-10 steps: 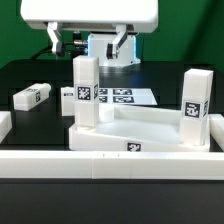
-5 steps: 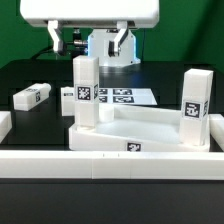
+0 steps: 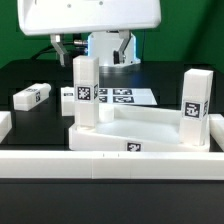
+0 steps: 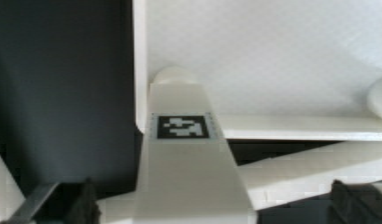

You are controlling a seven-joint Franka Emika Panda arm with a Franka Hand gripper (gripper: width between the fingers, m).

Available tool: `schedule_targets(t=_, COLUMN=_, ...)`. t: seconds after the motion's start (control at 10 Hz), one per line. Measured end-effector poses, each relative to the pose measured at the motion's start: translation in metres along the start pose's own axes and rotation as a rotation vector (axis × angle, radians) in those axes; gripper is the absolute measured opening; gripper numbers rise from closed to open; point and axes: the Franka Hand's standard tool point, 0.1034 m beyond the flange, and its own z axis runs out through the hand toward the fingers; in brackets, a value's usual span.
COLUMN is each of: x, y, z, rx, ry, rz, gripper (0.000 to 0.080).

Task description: Assemble desk

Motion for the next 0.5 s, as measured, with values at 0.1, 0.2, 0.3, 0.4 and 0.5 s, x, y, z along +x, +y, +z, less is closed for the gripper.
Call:
schedule_targets(t=0.1, x=-0.002, y=0.000, z=0.001, rx=0.010, ry=-0.073, rz=0.009, gripper=0.0648)
schedule_targets(t=0.2, x=0.005, y=0.002, z=0.001, rx=0.007, ry=-0.065, rz=0.020, gripper=0.0648)
schedule_targets(t=0.3, x=0.007, y=0.003, z=0.001, rx=0.000, ry=-0.073, rz=0.028, gripper=0.0648)
schedule_targets(t=0.4, x=0.012, y=0.004, z=0.000, rx=-0.017, ry=-0.076, rz=0.028, gripper=0.0648)
schedule_targets(t=0.5, x=0.014, y=0.003, z=0.000, rx=-0.028, ry=-0.075, rz=0.024, gripper=0.0648)
